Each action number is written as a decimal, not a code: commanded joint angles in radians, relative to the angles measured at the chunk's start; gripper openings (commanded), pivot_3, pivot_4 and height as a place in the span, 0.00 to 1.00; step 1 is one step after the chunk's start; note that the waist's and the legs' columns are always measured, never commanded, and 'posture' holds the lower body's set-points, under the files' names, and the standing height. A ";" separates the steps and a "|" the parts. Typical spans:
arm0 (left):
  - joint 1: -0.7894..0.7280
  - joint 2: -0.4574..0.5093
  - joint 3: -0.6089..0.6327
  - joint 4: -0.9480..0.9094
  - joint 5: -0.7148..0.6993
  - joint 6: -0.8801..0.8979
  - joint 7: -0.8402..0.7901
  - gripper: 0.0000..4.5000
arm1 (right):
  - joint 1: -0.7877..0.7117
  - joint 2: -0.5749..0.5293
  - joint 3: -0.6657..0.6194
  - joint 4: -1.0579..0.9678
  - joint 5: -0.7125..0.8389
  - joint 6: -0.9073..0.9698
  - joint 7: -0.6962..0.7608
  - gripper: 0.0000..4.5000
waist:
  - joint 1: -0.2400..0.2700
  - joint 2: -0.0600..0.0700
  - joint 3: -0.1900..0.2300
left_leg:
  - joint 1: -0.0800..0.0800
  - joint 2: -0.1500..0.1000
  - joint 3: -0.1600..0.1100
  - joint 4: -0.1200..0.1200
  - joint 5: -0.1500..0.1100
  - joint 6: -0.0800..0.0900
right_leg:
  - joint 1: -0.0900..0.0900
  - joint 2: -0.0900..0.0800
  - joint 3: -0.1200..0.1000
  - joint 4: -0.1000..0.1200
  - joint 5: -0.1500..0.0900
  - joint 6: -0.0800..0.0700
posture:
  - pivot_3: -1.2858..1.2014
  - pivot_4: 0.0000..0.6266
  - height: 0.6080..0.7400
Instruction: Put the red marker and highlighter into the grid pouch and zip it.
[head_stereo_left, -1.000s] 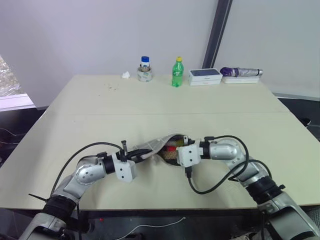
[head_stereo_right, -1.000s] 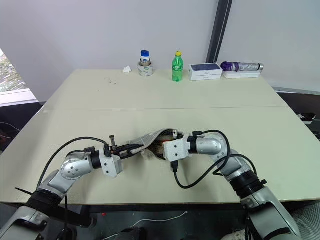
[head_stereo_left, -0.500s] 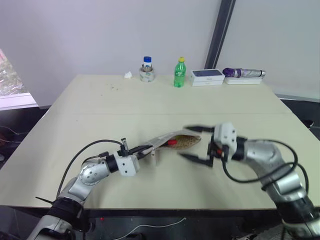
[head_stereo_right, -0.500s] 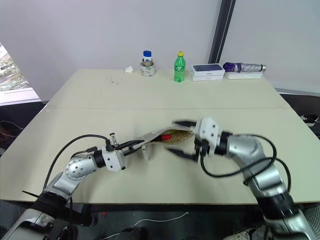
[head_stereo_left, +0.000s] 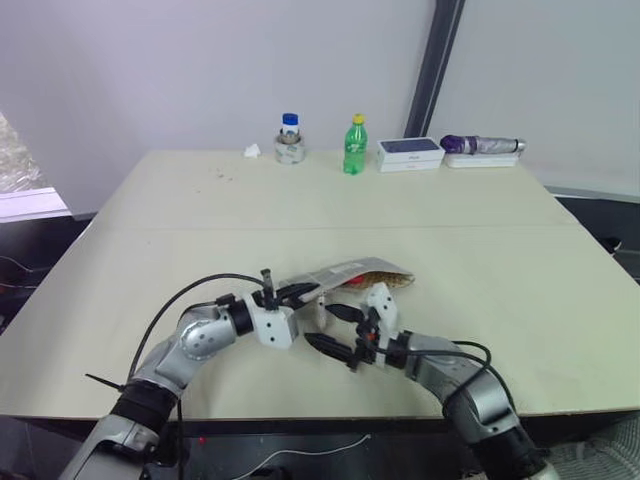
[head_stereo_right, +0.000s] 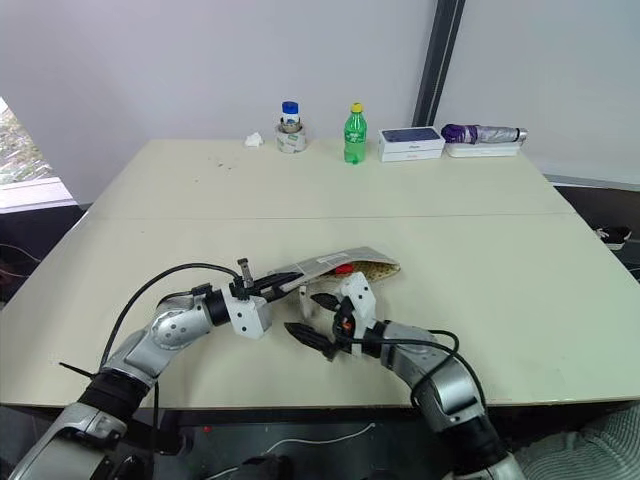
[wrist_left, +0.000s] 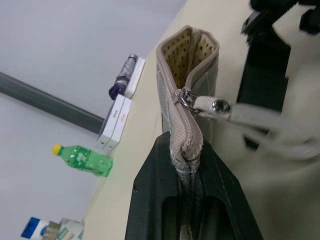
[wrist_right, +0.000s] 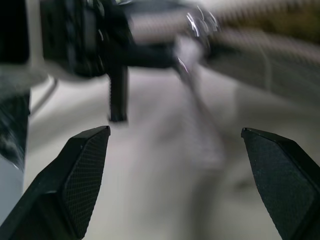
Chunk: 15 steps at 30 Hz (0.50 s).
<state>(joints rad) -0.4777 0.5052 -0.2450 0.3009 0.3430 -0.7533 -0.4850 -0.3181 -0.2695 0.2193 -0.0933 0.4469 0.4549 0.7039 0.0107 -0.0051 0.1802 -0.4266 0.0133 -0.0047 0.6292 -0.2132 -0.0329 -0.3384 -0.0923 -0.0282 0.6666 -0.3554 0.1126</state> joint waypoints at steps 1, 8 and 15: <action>-0.006 0.003 0.000 -0.024 0.002 -0.003 0.015 0.00 | -0.037 0.036 -0.020 0.017 0.022 0.006 0.012 0.92 | 0.000 0.000 0.000 | 0.000 0.000 0.000 0.000 0.000 0.000 | 0.000 0.000 0.000 0.000 0.000 0.000 | 0.52 0.24 1.00; 0.004 0.012 0.004 -0.033 0.013 0.002 0.029 0.00 | -0.031 0.016 -0.033 0.034 0.003 0.006 0.027 0.20 | -0.001 0.000 0.000 | 0.000 0.000 0.000 0.000 0.000 0.000 | -0.001 0.000 0.000 0.000 0.000 0.000 | 0.52 0.24 1.00; 0.043 0.057 0.016 -0.039 -0.034 -0.010 -0.001 0.00 | -0.029 -0.195 -0.155 0.118 -0.056 -0.079 0.092 0.01 | 0.000 0.000 0.000 | 0.000 0.000 0.000 0.000 0.000 0.000 | -0.001 0.000 0.000 0.000 0.000 0.000 | 0.52 0.24 1.00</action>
<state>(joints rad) -0.4334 0.5396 -0.2571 0.2978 0.3525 -0.7539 -0.4842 -0.3336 -0.4345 0.1307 0.0066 0.4028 0.4079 0.7819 0.0110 -0.0050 0.1802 -0.4268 0.0133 -0.0042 0.6290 -0.2132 -0.0328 -0.3390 -0.0924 -0.0281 0.6668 -0.3554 0.1126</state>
